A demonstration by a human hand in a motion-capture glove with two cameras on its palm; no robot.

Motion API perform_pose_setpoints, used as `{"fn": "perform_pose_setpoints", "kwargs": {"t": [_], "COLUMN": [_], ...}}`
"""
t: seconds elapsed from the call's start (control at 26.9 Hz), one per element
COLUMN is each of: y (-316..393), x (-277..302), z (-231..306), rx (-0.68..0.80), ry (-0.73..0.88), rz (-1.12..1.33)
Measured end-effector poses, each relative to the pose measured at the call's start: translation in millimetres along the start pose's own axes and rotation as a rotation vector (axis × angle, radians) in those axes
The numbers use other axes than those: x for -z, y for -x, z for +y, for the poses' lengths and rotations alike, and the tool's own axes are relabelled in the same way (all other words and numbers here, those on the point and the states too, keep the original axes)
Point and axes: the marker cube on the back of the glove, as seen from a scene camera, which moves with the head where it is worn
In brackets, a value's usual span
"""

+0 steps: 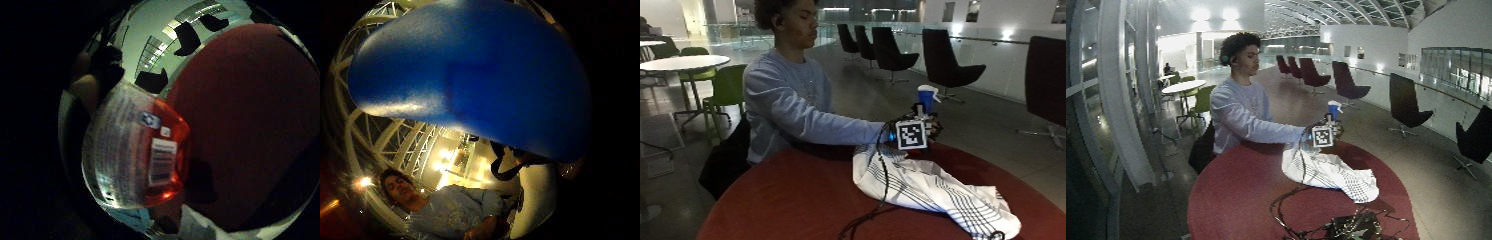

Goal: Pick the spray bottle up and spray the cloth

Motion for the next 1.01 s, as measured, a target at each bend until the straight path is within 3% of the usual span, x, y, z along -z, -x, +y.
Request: {"fn": "perform_pose_setpoints", "kwargs": {"t": [0.19,0.37,0.67,1.01], "y": [-1.2,20.7,33.0,16.3], "x": [16.9,70.1,195.0,278.2], "z": [18.8,47.3,156.1,265.0], "rx": [0.021,0.075,0.133,0.117], "ry": [0.11,0.089,0.069,-0.099], "rz": [0.078,0.117,0.551,0.77]}}
